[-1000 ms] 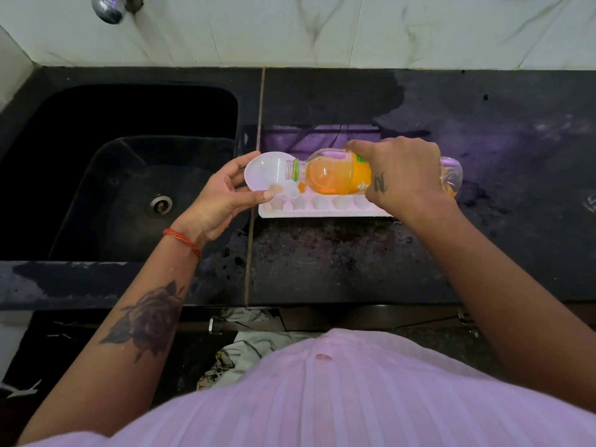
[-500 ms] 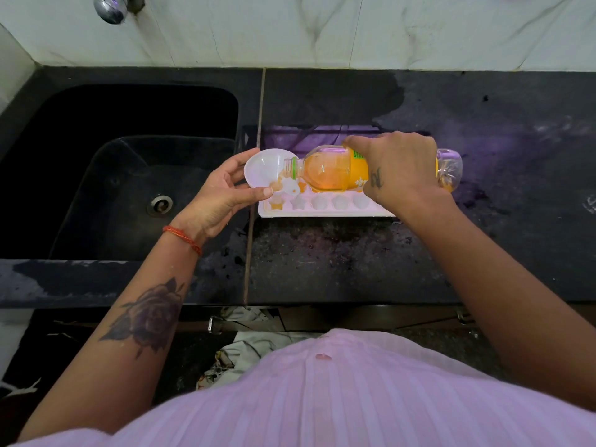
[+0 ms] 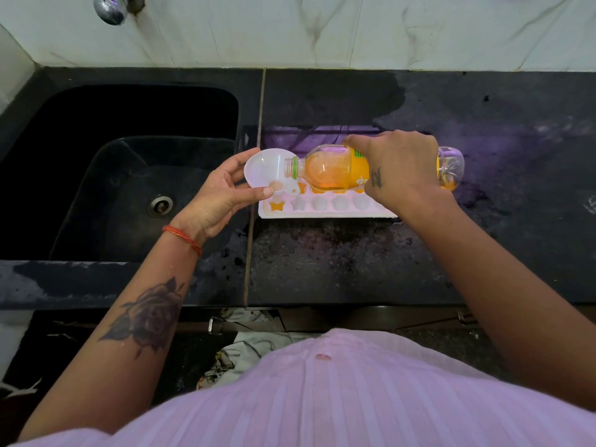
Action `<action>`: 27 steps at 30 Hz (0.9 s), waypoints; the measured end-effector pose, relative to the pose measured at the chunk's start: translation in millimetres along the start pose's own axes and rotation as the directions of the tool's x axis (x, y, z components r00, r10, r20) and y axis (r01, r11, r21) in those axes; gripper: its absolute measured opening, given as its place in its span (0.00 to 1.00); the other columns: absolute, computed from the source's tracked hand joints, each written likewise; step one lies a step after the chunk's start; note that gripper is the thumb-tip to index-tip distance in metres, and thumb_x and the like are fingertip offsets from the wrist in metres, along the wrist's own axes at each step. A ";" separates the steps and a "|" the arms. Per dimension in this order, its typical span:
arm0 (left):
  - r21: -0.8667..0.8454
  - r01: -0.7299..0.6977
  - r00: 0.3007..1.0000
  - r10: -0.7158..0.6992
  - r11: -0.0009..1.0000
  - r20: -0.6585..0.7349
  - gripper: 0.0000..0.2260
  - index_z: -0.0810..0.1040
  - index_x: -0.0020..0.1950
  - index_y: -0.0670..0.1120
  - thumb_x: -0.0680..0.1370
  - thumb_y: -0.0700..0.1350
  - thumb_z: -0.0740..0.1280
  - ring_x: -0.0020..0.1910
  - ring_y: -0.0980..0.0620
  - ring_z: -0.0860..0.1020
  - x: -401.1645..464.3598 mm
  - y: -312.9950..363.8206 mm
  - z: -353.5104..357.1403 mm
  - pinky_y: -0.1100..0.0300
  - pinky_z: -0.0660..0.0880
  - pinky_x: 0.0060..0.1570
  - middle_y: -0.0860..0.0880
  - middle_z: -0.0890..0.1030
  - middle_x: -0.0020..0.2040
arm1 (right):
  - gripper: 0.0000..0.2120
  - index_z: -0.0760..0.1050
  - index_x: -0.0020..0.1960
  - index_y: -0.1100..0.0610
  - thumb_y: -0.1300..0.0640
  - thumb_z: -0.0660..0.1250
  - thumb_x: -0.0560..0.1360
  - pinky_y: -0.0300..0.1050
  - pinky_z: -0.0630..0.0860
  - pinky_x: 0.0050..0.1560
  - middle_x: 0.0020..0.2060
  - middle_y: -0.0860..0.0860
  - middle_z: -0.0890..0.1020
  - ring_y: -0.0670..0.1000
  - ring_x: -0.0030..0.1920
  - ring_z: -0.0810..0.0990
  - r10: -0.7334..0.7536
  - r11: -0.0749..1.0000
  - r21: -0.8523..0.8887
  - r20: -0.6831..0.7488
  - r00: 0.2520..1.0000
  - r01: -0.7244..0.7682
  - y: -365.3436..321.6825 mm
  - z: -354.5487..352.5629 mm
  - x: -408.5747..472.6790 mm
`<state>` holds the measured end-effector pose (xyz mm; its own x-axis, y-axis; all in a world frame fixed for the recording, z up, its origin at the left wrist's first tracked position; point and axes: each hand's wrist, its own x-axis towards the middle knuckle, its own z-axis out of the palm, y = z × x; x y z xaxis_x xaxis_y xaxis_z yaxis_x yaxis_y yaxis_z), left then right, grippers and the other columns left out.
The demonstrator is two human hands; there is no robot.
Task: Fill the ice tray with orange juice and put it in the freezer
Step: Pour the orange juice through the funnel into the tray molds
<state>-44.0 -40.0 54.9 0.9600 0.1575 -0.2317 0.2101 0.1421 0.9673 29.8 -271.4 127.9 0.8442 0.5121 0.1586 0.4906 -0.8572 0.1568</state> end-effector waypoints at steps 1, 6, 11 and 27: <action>0.002 -0.001 1.000 0.001 1.000 -0.001 0.32 0.70 0.68 0.47 0.66 0.31 0.71 0.55 0.54 0.81 0.1 0.2 0.0 0.62 0.80 0.47 0.49 0.78 0.60 | 0.23 0.68 0.68 0.45 0.56 0.68 0.75 0.45 0.62 0.43 0.51 0.55 0.81 0.61 0.53 0.78 -0.003 1.000 0.001 0.000 1.000 0.003 -0.2 -0.5 -0.2; 0.008 0.000 1.000 0.000 1.000 -0.013 0.31 0.70 0.68 0.47 0.68 0.30 0.71 0.56 0.53 0.80 0.7 0.6 -0.3 0.61 0.80 0.47 0.49 0.78 0.61 | 0.24 0.67 0.69 0.44 0.54 0.68 0.75 0.45 0.63 0.43 0.52 0.55 0.81 0.60 0.53 0.78 -0.004 1.000 0.011 0.009 1.000 0.004 -0.4 1.0 0.8; -0.003 -0.005 1.000 0.005 1.000 -0.009 0.33 0.70 0.69 0.47 0.66 0.32 0.72 0.56 0.54 0.80 0.0 2.1 0.3 0.60 0.80 0.46 0.50 0.78 0.61 | 0.25 0.68 0.67 0.42 0.53 0.70 0.72 0.45 0.63 0.41 0.49 0.53 0.81 0.59 0.51 0.78 0.036 0.998 0.056 0.050 0.998 -0.039 1.4 7.0 0.7; -0.030 0.016 0.997 -0.013 0.999 0.077 0.34 0.70 0.69 0.46 0.63 0.34 0.72 0.61 0.48 0.78 7.2 -0.6 20.2 0.59 0.80 0.50 0.44 0.75 0.66 | 0.29 0.66 0.68 0.41 0.49 0.72 0.70 0.46 0.64 0.43 0.53 0.54 0.81 0.60 0.54 0.78 0.122 0.983 0.119 0.134 0.983 -0.138 23.4 1.9 -19.2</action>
<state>-33.5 -58.7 54.7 0.9685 0.0802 -0.2358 0.2193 0.1741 0.9600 25.5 -301.4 126.7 0.9189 0.3919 0.0440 0.3916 -0.9200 0.0159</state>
